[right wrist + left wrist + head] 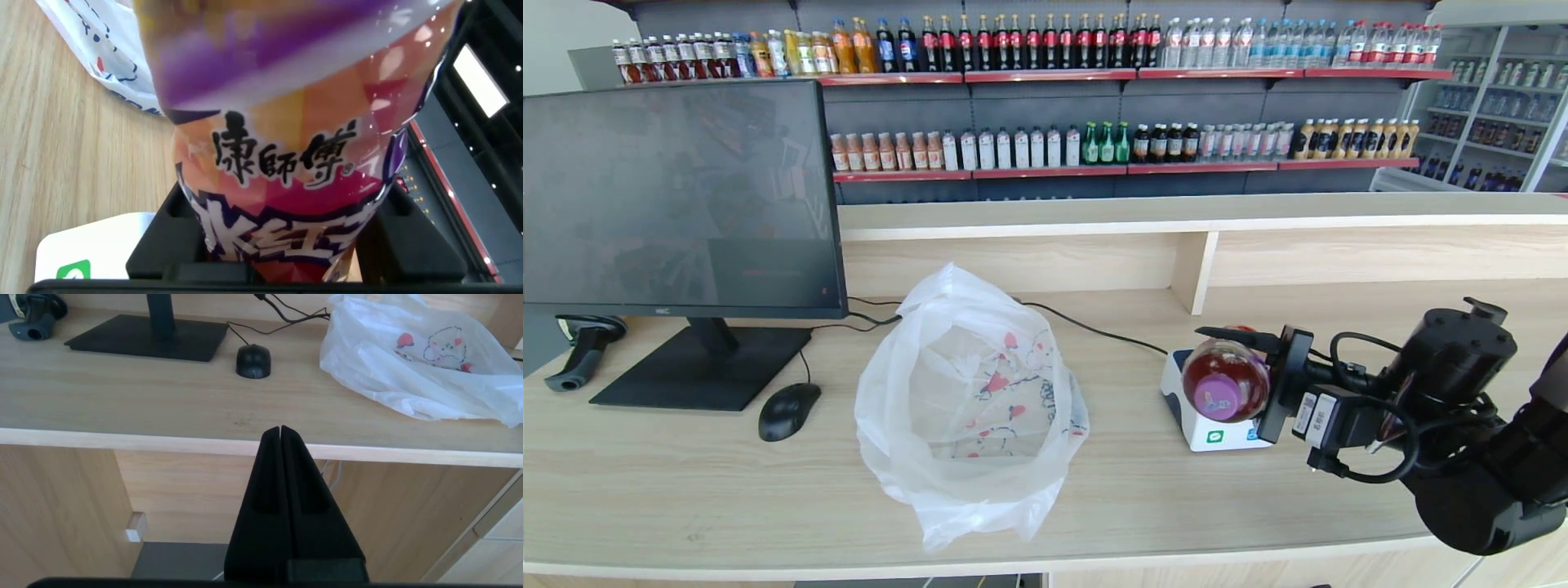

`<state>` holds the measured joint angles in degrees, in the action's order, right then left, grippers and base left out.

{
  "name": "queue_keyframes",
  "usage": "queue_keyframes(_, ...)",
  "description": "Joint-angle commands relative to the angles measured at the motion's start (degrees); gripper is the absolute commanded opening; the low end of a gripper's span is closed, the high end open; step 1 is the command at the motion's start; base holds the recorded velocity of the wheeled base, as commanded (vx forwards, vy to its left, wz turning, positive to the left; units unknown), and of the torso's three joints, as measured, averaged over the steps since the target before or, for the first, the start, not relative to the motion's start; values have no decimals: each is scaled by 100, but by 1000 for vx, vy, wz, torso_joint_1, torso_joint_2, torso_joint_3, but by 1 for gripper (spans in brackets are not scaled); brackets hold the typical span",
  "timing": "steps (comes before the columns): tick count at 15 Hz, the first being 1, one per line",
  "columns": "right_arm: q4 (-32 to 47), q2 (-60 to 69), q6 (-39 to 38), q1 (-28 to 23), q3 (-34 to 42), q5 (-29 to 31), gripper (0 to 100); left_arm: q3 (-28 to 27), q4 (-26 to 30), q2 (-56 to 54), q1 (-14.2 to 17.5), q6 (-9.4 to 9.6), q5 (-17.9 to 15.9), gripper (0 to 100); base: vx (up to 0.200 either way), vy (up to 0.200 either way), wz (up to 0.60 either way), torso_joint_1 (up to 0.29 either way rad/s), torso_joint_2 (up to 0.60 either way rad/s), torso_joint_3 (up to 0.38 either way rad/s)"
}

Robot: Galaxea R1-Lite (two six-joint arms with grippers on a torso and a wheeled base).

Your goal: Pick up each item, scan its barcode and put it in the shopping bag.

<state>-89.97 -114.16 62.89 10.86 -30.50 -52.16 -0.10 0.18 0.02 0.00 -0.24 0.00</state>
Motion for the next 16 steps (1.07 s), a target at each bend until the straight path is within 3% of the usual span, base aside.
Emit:
queue_keyframes(1, -3, -18, -14, -5, -9, 4, 0, 1, -1, -2, 0, -2, 0, 0, 0, 0, 0, 0, 0, 0)
queue_keyframes(10, -3, 149, -330, 127, -9, 330, 0, 1, -1, -2, 0, -2, 0, 0, 0, 0, 0, 0, 0, 0)
queue_keyframes(16, -3, 826, -1402, 338, -123, 1446, 0, 1, -1, -2, 0, -2, 0, 0, 0, 0, 0, 0, 0, 0)
